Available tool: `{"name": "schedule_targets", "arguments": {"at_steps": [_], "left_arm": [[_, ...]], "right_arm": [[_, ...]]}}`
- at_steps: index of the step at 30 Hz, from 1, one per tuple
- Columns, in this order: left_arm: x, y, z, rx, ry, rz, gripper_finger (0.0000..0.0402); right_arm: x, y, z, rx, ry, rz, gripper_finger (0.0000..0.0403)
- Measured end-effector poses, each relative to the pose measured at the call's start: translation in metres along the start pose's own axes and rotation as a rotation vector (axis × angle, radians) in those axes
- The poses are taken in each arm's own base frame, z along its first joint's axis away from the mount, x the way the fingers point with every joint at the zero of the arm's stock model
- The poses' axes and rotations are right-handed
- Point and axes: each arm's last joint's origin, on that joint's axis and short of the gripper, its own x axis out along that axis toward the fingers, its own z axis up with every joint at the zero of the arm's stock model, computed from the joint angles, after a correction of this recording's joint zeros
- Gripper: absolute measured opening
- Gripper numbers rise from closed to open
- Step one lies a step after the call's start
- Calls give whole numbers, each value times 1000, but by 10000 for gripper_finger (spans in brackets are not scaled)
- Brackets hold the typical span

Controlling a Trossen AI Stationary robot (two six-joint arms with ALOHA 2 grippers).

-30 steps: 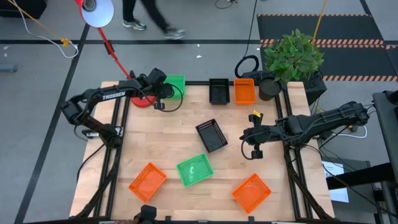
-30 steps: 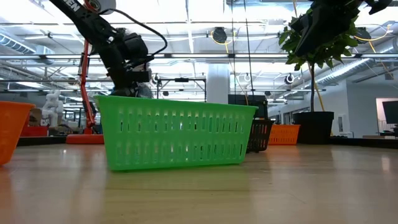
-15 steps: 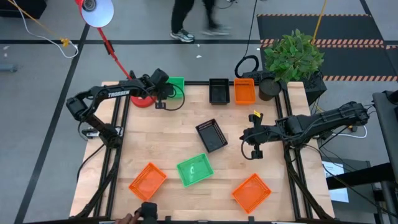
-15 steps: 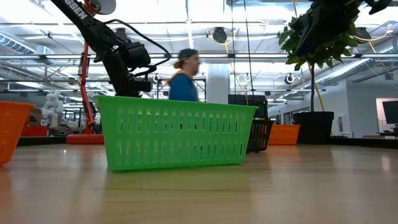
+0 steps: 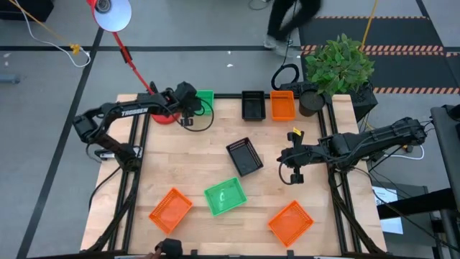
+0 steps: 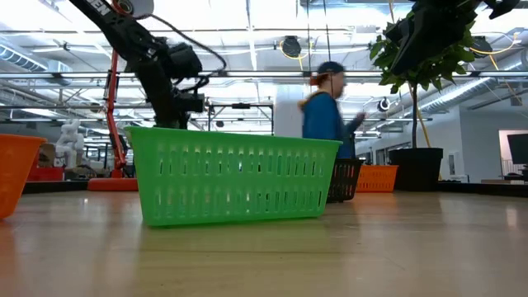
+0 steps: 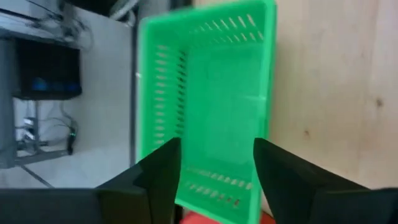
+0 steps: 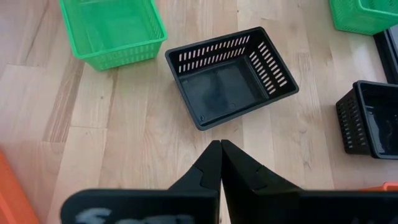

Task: Stack baskets by color
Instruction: Stack the middle green bin on the top green bin, then stack the bottom right orange bin on the top orange bin

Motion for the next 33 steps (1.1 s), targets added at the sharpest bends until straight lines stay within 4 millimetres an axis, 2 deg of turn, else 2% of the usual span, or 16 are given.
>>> {"name": "schedule_targets", "arguments": {"at_steps": [5, 11, 16, 21, 26, 33], "left_arm": [[-15, -2, 7, -43, -42, 21, 211], [-47, -9, 18, -178, -139, 33, 211], [-68, -26, 28, -283, -199, -20, 211], [-76, -47, 37, -289, -199, -94, 211], [-82, -61, 43, -247, -213, -127, 211], [-88, -64, 43, -229, -223, -135, 211]], "right_arm": [[0, 0, 2, 5, -20, 1, 0], [0, 0, 4, 32, -43, 4, 0], [4, 1, 6, 160, -97, 13, 0], [16, 5, 2, 292, -122, 54, 0], [22, 19, -1, 367, -76, 93, 0], [20, 52, -5, 378, -24, 183, 0]]}}
